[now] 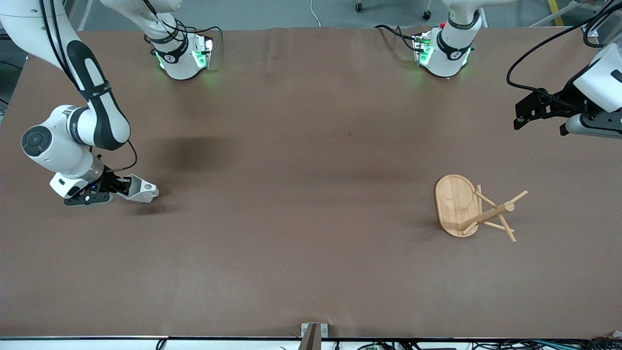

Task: Hang cup on rack
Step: 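Reach the right gripper down to the white cup and grasp it, then lift the cup with the right gripper while the left gripper approaches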

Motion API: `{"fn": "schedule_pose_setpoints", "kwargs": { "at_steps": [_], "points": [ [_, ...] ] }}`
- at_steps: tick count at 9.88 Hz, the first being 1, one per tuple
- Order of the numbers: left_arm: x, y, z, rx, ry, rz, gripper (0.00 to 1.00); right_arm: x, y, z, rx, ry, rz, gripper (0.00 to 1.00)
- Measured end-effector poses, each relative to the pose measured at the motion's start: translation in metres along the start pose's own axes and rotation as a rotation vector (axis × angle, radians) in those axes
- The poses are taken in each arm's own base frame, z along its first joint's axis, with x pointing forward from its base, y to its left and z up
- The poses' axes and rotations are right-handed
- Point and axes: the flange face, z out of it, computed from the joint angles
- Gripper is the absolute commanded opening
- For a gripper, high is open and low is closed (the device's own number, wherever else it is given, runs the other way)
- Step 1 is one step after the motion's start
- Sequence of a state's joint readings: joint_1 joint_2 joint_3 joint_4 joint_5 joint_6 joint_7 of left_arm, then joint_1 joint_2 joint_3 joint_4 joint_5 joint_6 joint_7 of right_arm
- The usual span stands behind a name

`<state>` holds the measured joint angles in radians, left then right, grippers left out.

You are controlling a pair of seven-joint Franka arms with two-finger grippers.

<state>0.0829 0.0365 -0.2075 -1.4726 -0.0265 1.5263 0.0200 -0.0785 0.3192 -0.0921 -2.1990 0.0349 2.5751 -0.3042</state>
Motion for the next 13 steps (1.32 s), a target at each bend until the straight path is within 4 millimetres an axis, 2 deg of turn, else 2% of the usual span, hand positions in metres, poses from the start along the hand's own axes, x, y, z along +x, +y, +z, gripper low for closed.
{"fn": "schedule_pose_setpoints", "kwargs": {
  "at_steps": [3,4,6,7,8,9,11,13],
  "points": [
    [0.006,0.017,0.008,-0.025,-0.008,0.029,1.0,0.005,-0.009,-0.006,0.044,-0.081,0.001,0.01],
    [0.008,0.019,0.013,-0.036,-0.013,0.031,1.0,0.021,-0.016,-0.03,0.113,-0.118,0.035,0.0],
    [0.014,0.022,0.022,-0.072,-0.022,0.031,1.0,0.063,-0.032,-0.131,0.232,-0.137,0.029,0.0],
    [0.016,0.023,0.026,-0.086,-0.025,0.031,1.0,0.071,-0.042,-0.167,0.272,-0.132,0.014,0.0],
    [0.018,0.024,0.028,-0.09,-0.027,0.033,1.0,0.073,-0.059,-0.179,0.344,-0.138,0.015,0.0],
    [0.018,0.028,0.028,-0.092,-0.027,0.04,1.0,0.075,-0.081,-0.176,0.445,-0.154,0.023,0.0],
    [0.017,0.058,0.03,-0.094,-0.033,0.093,1.0,0.083,-0.139,-0.169,0.648,-0.161,0.029,0.0],
    [0.019,0.089,0.043,-0.1,-0.059,0.148,1.0,0.093,-0.207,-0.162,0.898,-0.158,0.071,0.0]
  ]
}}
